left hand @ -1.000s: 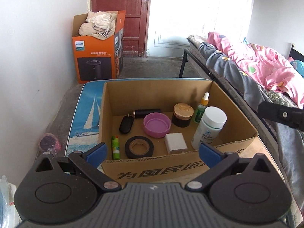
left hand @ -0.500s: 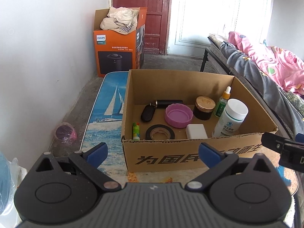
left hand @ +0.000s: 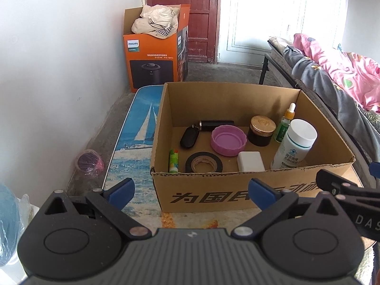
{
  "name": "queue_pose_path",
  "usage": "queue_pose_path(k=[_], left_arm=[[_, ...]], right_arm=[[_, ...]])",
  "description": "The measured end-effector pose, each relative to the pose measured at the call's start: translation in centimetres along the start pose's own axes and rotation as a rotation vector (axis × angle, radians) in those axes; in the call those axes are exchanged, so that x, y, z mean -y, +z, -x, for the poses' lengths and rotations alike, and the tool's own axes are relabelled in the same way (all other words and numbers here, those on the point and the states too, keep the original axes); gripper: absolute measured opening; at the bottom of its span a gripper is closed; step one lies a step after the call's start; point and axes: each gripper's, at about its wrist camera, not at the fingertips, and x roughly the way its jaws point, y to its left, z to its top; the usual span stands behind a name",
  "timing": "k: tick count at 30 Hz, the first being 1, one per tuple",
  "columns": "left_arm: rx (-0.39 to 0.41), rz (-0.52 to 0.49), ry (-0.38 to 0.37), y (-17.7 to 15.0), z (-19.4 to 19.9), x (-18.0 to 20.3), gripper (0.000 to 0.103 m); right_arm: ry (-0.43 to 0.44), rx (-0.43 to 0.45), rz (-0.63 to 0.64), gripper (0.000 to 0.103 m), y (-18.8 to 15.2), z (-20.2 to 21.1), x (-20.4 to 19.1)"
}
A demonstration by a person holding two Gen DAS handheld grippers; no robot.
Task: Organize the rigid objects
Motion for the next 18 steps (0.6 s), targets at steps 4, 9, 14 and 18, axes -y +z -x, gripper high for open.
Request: queue_pose_path(k=[4,9,14,18], left_arm=[[-0.005,0.001,-0.001,0.18,-0.16,-0.05,0.102],[-0.008,-0.003,0.003,0.31,-0.36,0.14,0.102],[-0.013,0.0,-0.001,0.38,-0.57,0.21,0.102],[-0.01,-0.005,0.005,0.41,-0.54,0.26,0.102]], right_arm=[[-0.001,-0.002,0.002,0.102,0.02,-0.24,0.1],[-0.004,-0.005,0.008,0.102,0.16,-0.66,0.17],[-0.003,-0.002,0.007,0.102,0.16,-0.78,0.23],[-0.003,-0.003,0.006,0.102,0.08,-0.92,0.34]])
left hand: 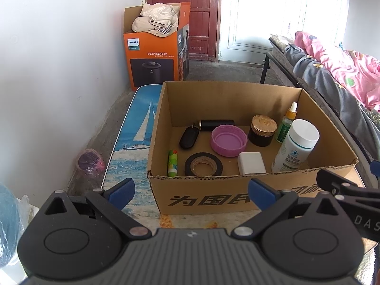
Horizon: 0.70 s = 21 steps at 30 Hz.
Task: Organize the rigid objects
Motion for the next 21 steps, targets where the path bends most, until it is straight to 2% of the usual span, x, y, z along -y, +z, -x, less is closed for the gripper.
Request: queue_pose_path(k=[21], left_arm=[[-0.003,-0.001,0.007,-0.16,0.22,-0.14,0.1]], right_arm=[[0.0,-0.005,0.005,0.102,-0.06,-0.07,-0.18]])
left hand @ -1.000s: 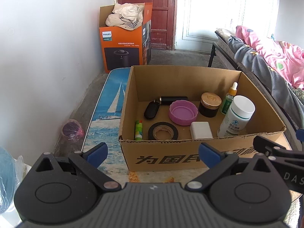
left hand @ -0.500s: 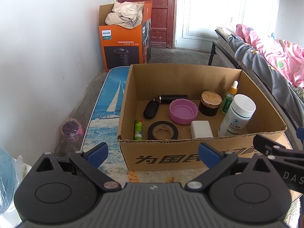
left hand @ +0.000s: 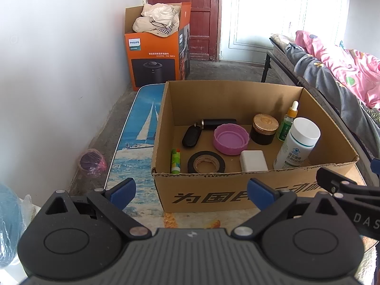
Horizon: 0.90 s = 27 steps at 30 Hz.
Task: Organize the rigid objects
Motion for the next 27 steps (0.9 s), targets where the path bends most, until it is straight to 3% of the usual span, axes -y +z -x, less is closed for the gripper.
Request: queue_pose_path(k=[27], left_arm=[[0.006,-0.004,0.014,-0.04,0.73,0.16,0.1]], right_arm=[[-0.001,-0.005,-0.003,0.102,0.0,0.36,-0.18]])
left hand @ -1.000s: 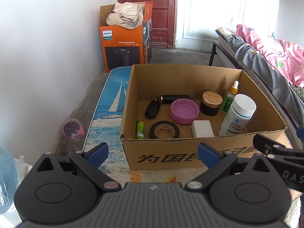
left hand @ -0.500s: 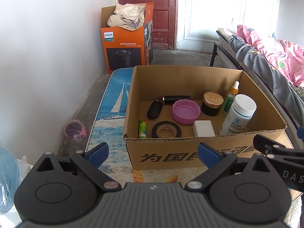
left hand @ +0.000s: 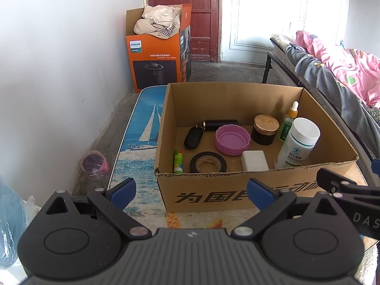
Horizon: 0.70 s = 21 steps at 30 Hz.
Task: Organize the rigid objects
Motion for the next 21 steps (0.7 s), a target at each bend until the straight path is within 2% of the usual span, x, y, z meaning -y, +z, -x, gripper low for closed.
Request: queue_pose_path(k=[21], left_arm=[[-0.003,-0.001,0.0,-0.12,-0.15,0.03,0.099]], right_arm=[[0.0,-0.01,-0.005,0.102,-0.3,-0.19,0.02]])
